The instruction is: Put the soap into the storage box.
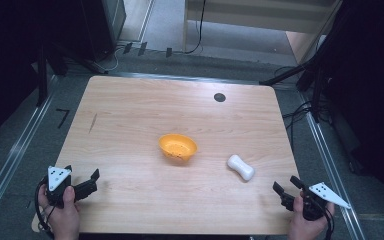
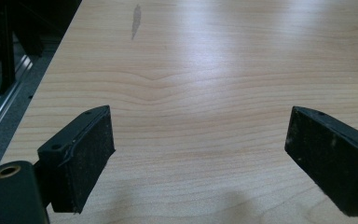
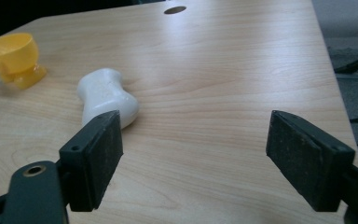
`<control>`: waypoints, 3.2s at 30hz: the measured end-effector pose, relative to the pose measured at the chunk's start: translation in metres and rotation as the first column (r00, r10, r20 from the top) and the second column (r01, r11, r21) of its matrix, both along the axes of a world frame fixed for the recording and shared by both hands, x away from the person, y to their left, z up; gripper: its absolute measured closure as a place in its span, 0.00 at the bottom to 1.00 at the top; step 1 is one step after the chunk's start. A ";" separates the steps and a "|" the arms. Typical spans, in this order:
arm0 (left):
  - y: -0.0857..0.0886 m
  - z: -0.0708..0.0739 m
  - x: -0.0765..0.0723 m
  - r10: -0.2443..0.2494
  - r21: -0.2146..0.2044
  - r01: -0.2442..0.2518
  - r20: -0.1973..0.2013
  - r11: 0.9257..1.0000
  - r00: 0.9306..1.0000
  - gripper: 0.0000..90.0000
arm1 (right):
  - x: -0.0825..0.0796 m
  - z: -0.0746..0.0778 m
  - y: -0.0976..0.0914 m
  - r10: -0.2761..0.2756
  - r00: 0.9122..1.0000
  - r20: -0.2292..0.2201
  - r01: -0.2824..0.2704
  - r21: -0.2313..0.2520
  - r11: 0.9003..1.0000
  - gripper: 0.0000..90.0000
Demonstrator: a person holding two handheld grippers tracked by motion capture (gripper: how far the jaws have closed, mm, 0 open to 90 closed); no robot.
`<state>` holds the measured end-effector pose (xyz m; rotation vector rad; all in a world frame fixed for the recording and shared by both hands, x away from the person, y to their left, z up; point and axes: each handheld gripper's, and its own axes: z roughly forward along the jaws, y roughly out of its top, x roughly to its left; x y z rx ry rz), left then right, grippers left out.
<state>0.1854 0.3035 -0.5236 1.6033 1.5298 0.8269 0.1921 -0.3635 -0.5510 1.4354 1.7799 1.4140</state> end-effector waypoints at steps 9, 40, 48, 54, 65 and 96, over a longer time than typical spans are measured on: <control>-0.002 0.000 0.000 -0.001 0.016 0.001 0.000 1.000 1.000 0.09 | -0.002 0.001 0.008 -0.027 1.000 -0.002 0.027 -0.080 0.996 0.16; -0.001 0.000 0.002 -0.003 0.007 0.003 -0.007 1.000 1.000 0.09 | 0.048 0.035 0.042 0.154 0.952 -0.265 -0.245 -0.358 0.901 0.15; -0.001 0.000 0.002 -0.002 0.001 0.002 -0.010 1.000 1.000 0.09 | 0.058 0.041 0.048 0.172 0.932 -0.318 -0.293 -0.386 0.875 0.15; 0.000 0.000 0.002 -0.003 -0.002 0.003 -0.013 1.000 1.000 0.09 | 0.067 0.045 0.058 0.191 0.916 -0.352 -0.336 -0.416 0.845 0.15; 0.000 0.000 0.003 -0.004 0.002 0.005 -0.016 1.000 1.000 0.09 | 0.079 0.048 0.071 0.207 0.896 -0.393 -0.382 -0.444 0.811 0.16; 0.001 -0.001 0.003 -0.004 -0.011 0.004 -0.021 1.000 1.000 0.09 | 0.103 0.055 0.103 0.247 0.847 -0.471 -0.470 -0.447 0.761 0.17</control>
